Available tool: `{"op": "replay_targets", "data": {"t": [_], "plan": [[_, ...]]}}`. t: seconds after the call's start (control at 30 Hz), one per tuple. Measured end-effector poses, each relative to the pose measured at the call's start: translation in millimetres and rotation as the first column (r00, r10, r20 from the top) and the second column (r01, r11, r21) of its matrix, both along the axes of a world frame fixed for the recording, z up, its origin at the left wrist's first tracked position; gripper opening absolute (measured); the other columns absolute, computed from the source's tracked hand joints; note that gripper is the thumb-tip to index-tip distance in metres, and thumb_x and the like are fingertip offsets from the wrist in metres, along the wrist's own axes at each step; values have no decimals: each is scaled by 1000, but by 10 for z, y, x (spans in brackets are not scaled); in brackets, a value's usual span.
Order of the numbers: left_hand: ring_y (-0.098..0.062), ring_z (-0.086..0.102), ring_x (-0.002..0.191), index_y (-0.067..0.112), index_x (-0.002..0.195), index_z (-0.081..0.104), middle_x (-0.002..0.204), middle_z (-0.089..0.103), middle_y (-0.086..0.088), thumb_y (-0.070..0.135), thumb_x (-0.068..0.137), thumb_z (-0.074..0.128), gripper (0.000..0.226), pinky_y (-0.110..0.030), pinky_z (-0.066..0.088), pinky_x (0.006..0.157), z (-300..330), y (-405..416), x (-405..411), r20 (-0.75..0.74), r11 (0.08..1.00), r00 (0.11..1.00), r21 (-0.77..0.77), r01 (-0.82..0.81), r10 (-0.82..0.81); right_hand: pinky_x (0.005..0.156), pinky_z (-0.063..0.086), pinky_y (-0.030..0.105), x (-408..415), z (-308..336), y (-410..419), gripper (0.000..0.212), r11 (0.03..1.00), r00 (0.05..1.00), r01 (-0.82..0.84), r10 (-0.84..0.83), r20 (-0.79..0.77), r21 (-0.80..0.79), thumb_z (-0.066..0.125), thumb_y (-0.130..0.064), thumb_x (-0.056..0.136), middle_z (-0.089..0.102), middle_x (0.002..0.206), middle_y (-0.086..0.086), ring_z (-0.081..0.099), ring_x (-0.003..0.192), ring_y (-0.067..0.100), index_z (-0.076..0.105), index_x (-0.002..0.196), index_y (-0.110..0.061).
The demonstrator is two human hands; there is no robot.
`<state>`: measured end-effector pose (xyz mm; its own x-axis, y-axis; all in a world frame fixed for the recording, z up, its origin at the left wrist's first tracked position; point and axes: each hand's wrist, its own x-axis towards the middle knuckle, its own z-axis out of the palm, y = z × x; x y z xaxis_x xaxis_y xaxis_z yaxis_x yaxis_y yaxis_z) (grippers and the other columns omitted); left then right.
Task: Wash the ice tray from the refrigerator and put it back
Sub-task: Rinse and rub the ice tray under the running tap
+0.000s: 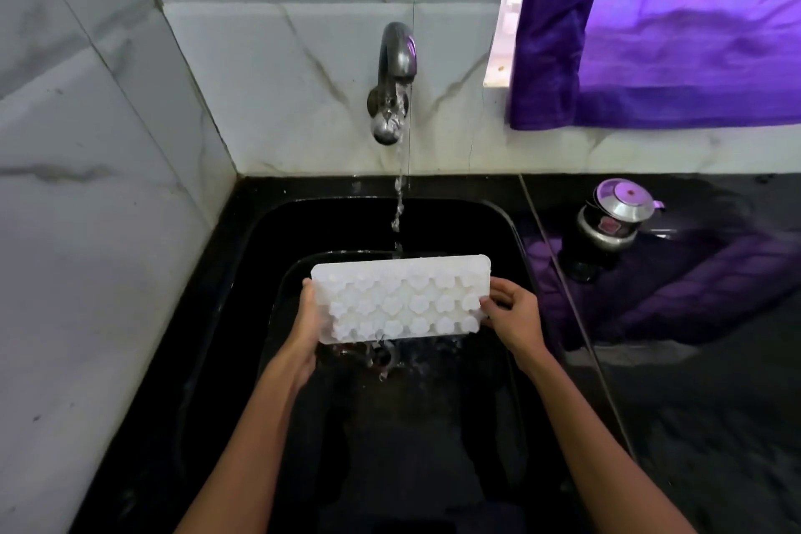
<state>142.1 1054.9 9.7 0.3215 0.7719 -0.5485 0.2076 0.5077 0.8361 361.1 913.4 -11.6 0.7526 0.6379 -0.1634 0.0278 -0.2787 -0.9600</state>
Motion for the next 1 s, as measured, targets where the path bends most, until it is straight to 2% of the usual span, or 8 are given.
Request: {"op": "replay_targets", "data": {"t": [0.23, 0.37, 0.43, 0.53, 0.67, 0.73, 0.83, 1.0], "plan": [[-23, 55, 112, 23, 123, 59, 121, 63, -3, 78, 83, 8, 85, -44, 35, 107, -261, -227, -190, -30, 986, 998, -155, -58, 54, 70, 56, 18, -225, -263, -220, 20, 998, 998, 58, -59, 10, 27, 57, 8, 85, 68, 90, 5, 66, 84, 14, 64, 95, -7], [-24, 57, 86, 13, 108, 60, 103, 64, -12, 77, 83, 15, 82, -34, 45, 71, -341, -332, -263, 19, 951, 994, -294, -101, 111, 70, 50, 11, -288, -312, -346, 26, 996, 996, 76, -78, 31, 53, 56, 15, 82, 65, 84, 7, 61, 76, 5, 60, 75, -9], [-25, 57, 81, 12, 107, 58, 103, 64, -14, 79, 80, 23, 81, -32, 44, 67, -362, -382, -310, 45, 940, 992, -328, -93, 114, 76, 51, 12, -315, -360, -402, 32, 994, 995, 92, -94, 23, 62, 57, 16, 82, 67, 89, 7, 63, 81, 5, 58, 67, -13], [-24, 57, 83, 13, 107, 54, 107, 61, -13, 75, 81, 32, 71, -34, 44, 68, -406, -419, -377, 105, 924, 984, -371, -95, 144, 83, 52, 19, -335, -416, -473, 33, 993, 993, 105, -107, 50, 45, 57, 16, 80, 66, 93, 5, 65, 90, 12, 57, 64, -13], [-23, 58, 89, 15, 118, 55, 102, 63, -9, 69, 83, 36, 68, -42, 42, 89, -494, -454, -466, 144, 910, 978, -406, -81, 151, 69, 50, 7, -360, -444, -547, 31, 997, 990, 73, -76, 121, 25, 55, 22, 75, 62, 97, 6, 61, 82, 7, 58, 64, -8], [-23, 58, 84, 13, 110, 60, 92, 63, -10, 60, 88, 39, 56, -43, 43, 89, -537, -509, -509, 107, 910, 987, -410, -69, 124, 68, 50, 7, -375, -513, -595, 30, 999, 984, 41, -44, 172, 23, 55, 23, 73, 62, 98, 8, 61, 83, 8, 59, 65, -5], [-28, 59, 86, 7, 109, 57, 101, 62, -16, 38, 96, 48, 35, -46, 47, 83, -587, -618, -549, 95, 894, 976, -426, -136, 194, 69, 51, 13, -367, -607, -645, 33, 1000, 974, -17, 15, 224, 8, 54, 24, 70, 62, 93, 8, 62, 84, 14, 61, 63, -7], [-33, 60, 86, 0, 116, 51, 108, 61, -22, 21, 100, 41, 29, -48, 54, 68, -683, -649, -622, 107, 868, 938, -425, -256, 329, 70, 58, 35, -337, -618, -679, 54, 971, 919, -206, 235, 318, -122, 59, 23, 66, 66, 84, 6, 68, 77, 20, 59, 63, -31]]}}
